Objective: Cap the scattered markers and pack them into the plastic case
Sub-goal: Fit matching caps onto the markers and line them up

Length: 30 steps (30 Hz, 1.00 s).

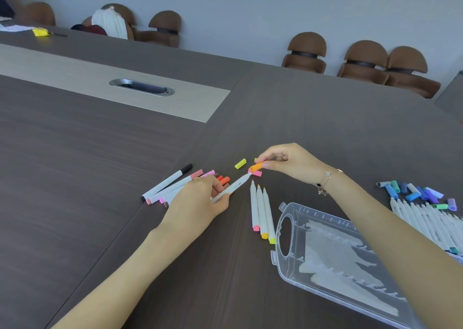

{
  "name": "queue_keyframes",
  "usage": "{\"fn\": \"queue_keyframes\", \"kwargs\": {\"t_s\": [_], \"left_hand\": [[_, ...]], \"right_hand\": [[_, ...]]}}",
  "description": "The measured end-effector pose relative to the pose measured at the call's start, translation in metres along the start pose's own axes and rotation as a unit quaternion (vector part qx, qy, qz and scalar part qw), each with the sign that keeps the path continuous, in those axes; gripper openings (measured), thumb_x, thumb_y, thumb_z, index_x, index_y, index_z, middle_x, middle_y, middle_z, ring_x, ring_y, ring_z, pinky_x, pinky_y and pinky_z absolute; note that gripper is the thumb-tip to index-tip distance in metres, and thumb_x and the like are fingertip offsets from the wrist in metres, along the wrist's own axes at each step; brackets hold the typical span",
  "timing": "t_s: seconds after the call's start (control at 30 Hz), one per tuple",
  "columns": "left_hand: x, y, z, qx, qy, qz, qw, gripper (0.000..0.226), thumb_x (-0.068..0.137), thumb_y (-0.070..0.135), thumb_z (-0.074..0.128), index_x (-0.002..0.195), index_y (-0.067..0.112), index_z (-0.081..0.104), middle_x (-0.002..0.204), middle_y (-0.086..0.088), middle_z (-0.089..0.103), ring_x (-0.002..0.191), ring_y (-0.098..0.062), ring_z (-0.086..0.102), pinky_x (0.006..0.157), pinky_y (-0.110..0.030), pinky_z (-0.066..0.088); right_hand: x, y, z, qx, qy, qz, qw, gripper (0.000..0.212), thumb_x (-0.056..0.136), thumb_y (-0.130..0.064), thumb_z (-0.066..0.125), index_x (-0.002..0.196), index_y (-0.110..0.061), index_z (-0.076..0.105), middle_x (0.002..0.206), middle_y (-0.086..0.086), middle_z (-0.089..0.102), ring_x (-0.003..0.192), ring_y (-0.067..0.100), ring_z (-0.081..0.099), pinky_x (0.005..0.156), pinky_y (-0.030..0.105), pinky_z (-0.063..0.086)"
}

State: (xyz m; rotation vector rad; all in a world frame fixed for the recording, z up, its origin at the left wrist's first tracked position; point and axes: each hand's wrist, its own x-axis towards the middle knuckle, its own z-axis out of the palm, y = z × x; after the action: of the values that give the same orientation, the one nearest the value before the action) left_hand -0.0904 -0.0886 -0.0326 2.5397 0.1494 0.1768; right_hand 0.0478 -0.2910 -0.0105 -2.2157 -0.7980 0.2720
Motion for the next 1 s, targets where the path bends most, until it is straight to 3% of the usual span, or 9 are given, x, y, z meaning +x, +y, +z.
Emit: {"fn": "queue_keyframes", "kwargs": {"t_s": [0.07, 0.17, 0.3, 0.4, 0.5, 0.7, 0.87, 1.0], "left_hand": [[0.0, 0.0, 0.001, -0.001, 0.0, 0.002, 1.0, 0.011, 0.09, 0.031, 0.058, 0.095, 0.021, 0.059, 0.092, 0.008, 0.062, 0.086, -0.008, 0.058, 0.064, -0.017, 0.041], [0.0, 0.0, 0.0, 0.0, 0.0, 0.007, 1.0, 0.012, 0.09, 0.03, 0.058, 0.095, 0.019, 0.059, 0.083, 0.013, 0.058, 0.066, -0.006, 0.052, 0.052, -0.012, 0.034], [0.0, 0.001, 0.001, 0.01, 0.0, 0.021, 1.0, 0.011, 0.09, 0.031, 0.058, 0.094, 0.02, 0.058, 0.073, 0.014, 0.051, 0.054, -0.003, 0.043, 0.048, -0.01, 0.029], [-0.001, -0.001, 0.003, 0.006, -0.015, 0.051, 0.999, 0.013, 0.091, 0.033, 0.058, 0.098, 0.022, 0.06, 0.087, 0.014, 0.057, 0.062, 0.001, 0.047, 0.053, -0.006, 0.034], [-0.001, 0.001, 0.005, -0.02, -0.038, 0.057, 0.997, 0.02, 0.093, 0.037, 0.053, 0.108, 0.026, 0.062, 0.092, 0.015, 0.057, 0.066, 0.003, 0.049, 0.052, -0.008, 0.032], [0.001, 0.004, 0.008, -0.052, -0.016, 0.008, 0.999, 0.024, 0.094, 0.03, 0.055, 0.112, 0.021, 0.068, 0.088, 0.016, 0.053, 0.066, 0.0, 0.048, 0.05, -0.006, 0.031], [0.004, 0.001, 0.005, -0.053, -0.015, -0.012, 0.998, 0.019, 0.092, 0.03, 0.057, 0.105, 0.024, 0.07, 0.081, 0.019, 0.054, 0.063, 0.0, 0.048, 0.049, -0.007, 0.029], [0.007, -0.009, 0.0, -0.028, 0.021, -0.03, 0.999, 0.011, 0.088, 0.033, 0.062, 0.089, 0.023, 0.065, 0.081, 0.012, 0.056, 0.069, -0.004, 0.049, 0.049, -0.009, 0.03]], "right_hand": [[-0.002, 0.003, -0.002, 0.009, -0.004, 0.006, 1.0, 0.014, 0.089, -0.016, 0.064, 0.097, -0.025, 0.071, 0.102, -0.006, 0.072, 0.098, 0.011, 0.065, 0.092, 0.026, 0.05], [-0.006, 0.005, -0.002, 0.03, -0.021, 0.025, 0.999, 0.015, 0.089, -0.017, 0.064, 0.098, -0.027, 0.07, 0.102, -0.015, 0.07, 0.098, -0.001, 0.064, 0.089, 0.014, 0.046], [-0.009, 0.002, 0.0, 0.032, -0.061, 0.025, 0.997, 0.016, 0.089, -0.018, 0.064, 0.097, -0.03, 0.07, 0.098, -0.02, 0.071, 0.1, -0.005, 0.062, 0.083, 0.005, 0.044], [-0.009, -0.001, 0.002, 0.043, -0.091, 0.032, 0.994, 0.015, 0.089, -0.023, 0.063, 0.101, -0.028, 0.072, 0.104, -0.008, 0.072, 0.086, 0.004, 0.064, 0.076, 0.014, 0.048], [-0.005, -0.003, 0.005, 0.08, -0.08, 0.037, 0.993, 0.014, 0.089, -0.023, 0.063, 0.099, -0.021, 0.072, 0.092, 0.005, 0.07, 0.07, 0.006, 0.06, 0.068, 0.017, 0.05], [0.0, -0.004, 0.013, 0.116, -0.09, 0.049, 0.988, 0.01, 0.087, -0.017, 0.065, 0.093, -0.015, 0.074, 0.078, -0.001, 0.071, 0.072, 0.009, 0.067, 0.07, 0.019, 0.053], [0.001, -0.006, 0.02, 0.103, -0.074, 0.042, 0.991, 0.015, 0.088, -0.02, 0.064, 0.098, -0.014, 0.073, 0.084, 0.002, 0.071, 0.073, 0.008, 0.066, 0.071, 0.018, 0.053], [0.003, -0.007, 0.011, 0.08, 0.009, 0.031, 0.996, 0.015, 0.091, -0.022, 0.061, 0.101, -0.019, 0.073, 0.089, -0.002, 0.073, 0.069, 0.002, 0.061, 0.066, 0.017, 0.051]]}}
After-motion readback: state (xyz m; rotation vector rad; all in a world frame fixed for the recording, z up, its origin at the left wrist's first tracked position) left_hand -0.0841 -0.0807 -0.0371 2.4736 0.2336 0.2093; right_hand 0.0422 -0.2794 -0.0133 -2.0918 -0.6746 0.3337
